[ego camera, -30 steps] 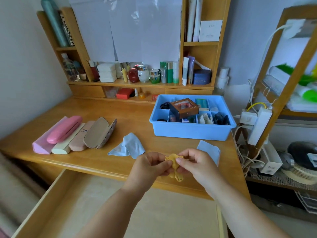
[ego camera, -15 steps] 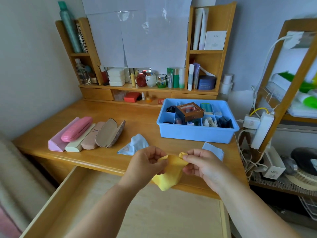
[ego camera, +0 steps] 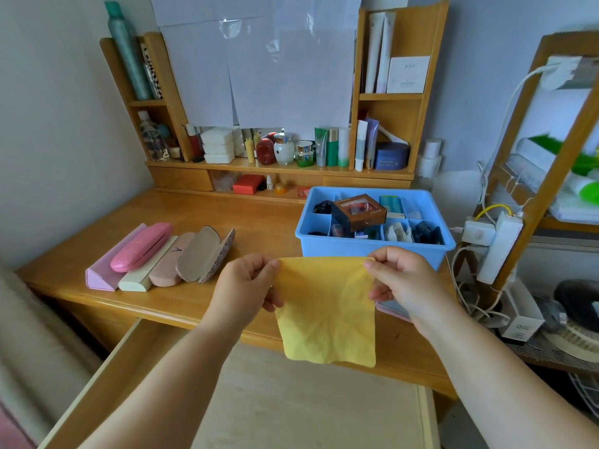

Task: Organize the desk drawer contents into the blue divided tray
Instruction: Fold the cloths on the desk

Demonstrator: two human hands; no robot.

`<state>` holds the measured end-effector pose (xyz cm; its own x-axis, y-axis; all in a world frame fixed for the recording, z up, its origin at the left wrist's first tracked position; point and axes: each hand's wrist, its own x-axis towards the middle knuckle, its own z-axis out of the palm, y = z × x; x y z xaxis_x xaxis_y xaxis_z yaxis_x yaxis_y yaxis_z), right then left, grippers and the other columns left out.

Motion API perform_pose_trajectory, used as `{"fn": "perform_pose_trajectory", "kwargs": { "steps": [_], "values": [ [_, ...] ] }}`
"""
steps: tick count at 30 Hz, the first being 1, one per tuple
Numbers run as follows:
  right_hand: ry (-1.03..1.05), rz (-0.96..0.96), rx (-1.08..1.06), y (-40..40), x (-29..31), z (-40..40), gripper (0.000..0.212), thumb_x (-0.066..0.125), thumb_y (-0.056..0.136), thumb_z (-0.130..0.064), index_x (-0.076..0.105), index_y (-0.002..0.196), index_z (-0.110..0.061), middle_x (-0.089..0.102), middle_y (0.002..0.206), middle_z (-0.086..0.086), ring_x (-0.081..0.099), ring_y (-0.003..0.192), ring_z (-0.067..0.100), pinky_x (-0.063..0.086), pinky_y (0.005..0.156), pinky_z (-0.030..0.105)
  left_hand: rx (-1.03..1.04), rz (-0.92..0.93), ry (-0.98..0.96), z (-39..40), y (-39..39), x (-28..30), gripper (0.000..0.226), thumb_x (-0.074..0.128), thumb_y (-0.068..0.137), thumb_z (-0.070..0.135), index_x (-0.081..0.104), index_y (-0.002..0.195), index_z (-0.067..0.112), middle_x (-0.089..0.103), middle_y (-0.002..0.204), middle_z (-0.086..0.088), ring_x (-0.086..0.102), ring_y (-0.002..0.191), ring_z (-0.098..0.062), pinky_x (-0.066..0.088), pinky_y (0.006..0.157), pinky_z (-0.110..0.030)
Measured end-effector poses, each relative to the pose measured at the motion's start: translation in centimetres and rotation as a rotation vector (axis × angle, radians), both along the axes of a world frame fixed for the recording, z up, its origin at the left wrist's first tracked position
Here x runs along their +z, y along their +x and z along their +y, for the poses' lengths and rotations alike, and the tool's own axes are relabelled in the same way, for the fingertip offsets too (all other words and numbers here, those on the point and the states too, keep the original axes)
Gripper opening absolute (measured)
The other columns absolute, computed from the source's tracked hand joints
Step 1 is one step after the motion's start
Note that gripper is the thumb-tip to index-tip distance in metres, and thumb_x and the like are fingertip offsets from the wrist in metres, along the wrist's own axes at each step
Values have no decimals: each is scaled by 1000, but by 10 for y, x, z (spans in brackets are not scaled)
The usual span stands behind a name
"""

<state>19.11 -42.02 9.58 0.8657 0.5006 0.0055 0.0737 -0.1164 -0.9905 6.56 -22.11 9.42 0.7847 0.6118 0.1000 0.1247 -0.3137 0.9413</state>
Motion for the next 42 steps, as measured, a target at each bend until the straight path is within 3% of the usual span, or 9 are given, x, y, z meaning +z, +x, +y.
{"fn": "perform_pose_trajectory", "kwargs": {
  "steps": [3,5,9,13,17,22,28,36,42],
  "values": [
    [25,-113,0,15,9,8,12,60,91,-13,65,82,-20,70,67,-5,71,70,11,53,62,20,-36,-82,10,5,17,8,18,51,96,18,66,88,10,73,70,0,71,73,-12,57,66,-20],
    [41,-182,0,21,11,10,16,60,91,-15,66,80,-26,72,75,-9,70,80,8,54,72,22,-61,-143,11,9,24,9,18,51,96,17,66,89,11,74,80,0,71,83,-8,56,74,-19],
    [-60,-246,19,19,-9,0,11,63,87,-28,67,81,-37,72,85,-15,66,82,0,48,69,20,-70,-160,-15,10,24,-9,17,52,95,18,68,89,13,74,84,1,69,86,-9,55,78,-22],
    [-213,-233,114,6,-44,-16,11,66,85,-25,69,77,-32,71,77,-10,65,73,7,51,63,19,-124,-51,-136,5,3,-50,20,53,95,13,70,85,9,73,84,-9,69,87,-20,55,83,-29],
    [-299,-192,171,-1,-69,-23,12,66,86,-20,68,75,-24,68,70,1,64,64,11,51,65,29,-131,89,-123,2,-13,-79,24,57,92,11,69,72,14,70,69,-11,64,64,-16,53,65,-22],
    [-364,-306,15,12,-76,-6,12,66,86,-25,66,74,-27,66,67,-4,57,59,6,43,53,15,-5,138,84,7,9,-85,24,61,89,15,65,66,23,59,49,0,47,42,-2,38,46,-11],
    [-750,-730,-107,27,-80,16,12,59,87,-29,63,76,-27,58,66,-11,51,64,5,29,47,17,23,267,360,14,50,-89,19,59,89,26,60,70,28,58,56,8,51,52,-7,43,54,-24],
    [-886,-806,-81,42,-90,30,16,50,91,-25,62,80,-23,62,72,-7,56,71,12,46,58,28,27,389,568,18,75,-97,18,52,93,26,60,79,18,53,63,9,51,61,-13,44,57,-29],
    [-1029,-880,-57,45,-94,38,16,45,88,-16,59,83,-22,59,76,-8,50,74,13,29,54,27,18,454,622,16,81,-102,16,48,94,25,59,87,15,59,72,1,55,67,-19,43,55,-27]
  ]
}}
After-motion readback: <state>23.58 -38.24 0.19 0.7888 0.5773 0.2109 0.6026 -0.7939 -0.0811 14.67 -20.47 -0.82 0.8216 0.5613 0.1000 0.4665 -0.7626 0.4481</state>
